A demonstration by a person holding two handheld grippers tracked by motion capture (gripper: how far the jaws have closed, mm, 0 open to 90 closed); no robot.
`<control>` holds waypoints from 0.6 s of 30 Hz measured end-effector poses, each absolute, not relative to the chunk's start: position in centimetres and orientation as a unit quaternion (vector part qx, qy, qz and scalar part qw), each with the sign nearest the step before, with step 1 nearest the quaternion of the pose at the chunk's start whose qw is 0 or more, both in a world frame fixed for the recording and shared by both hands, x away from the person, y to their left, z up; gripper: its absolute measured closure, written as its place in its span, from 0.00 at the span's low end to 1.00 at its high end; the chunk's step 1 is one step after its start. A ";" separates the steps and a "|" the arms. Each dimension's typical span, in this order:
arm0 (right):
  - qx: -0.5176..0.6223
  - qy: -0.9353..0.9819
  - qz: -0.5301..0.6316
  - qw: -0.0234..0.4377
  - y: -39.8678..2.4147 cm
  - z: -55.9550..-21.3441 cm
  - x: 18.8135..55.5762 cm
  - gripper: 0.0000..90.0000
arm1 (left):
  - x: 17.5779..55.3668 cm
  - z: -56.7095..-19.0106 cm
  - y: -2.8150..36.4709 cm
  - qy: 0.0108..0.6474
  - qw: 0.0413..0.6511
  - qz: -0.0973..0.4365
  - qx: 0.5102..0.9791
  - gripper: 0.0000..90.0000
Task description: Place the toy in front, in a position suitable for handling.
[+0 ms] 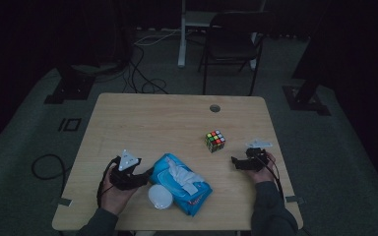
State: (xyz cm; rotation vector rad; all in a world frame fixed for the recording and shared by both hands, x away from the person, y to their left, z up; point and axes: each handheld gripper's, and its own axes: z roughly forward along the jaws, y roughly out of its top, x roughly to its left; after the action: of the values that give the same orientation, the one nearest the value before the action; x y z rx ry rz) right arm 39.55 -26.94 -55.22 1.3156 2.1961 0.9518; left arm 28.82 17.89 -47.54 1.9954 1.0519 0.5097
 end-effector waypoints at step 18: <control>0.472 0.787 0.341 0.204 -26.9 -55.2 39.6 0.12 | 27.7 -47.5 14.4 0.373 0.409 0.181 0.812 0.43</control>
State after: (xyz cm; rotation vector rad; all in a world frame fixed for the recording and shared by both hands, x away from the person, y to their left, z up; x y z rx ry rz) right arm 39.55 -26.94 -55.22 1.3159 2.1957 0.9519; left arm 27.67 14.45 -47.49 2.0464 0.9407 0.4559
